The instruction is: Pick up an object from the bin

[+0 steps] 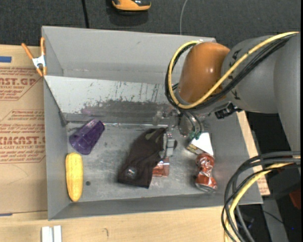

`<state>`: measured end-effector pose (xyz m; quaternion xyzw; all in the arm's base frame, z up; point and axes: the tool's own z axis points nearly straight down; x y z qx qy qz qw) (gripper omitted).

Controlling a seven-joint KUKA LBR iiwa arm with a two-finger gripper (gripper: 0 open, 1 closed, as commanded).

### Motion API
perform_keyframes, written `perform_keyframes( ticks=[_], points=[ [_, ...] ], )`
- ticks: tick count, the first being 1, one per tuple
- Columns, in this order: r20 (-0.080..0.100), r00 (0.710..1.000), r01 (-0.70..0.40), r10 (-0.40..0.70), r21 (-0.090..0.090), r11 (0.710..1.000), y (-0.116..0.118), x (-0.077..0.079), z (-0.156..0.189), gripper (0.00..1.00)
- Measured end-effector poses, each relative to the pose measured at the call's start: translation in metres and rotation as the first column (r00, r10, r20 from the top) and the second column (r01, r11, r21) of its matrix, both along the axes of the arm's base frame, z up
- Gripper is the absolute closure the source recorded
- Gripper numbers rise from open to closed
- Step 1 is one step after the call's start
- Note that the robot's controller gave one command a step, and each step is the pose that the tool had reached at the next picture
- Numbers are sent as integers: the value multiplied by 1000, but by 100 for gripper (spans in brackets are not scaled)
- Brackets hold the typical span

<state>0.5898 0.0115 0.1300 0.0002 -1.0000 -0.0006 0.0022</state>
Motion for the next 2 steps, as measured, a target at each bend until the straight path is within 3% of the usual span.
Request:
perform_keyframes(
  ticks=[1,2],
  points=[
    [7,1000,0,0,0,1000,0,2,5,0],
    [11,995,-100,100,0,995,6,-4,-58,100]
  ],
)
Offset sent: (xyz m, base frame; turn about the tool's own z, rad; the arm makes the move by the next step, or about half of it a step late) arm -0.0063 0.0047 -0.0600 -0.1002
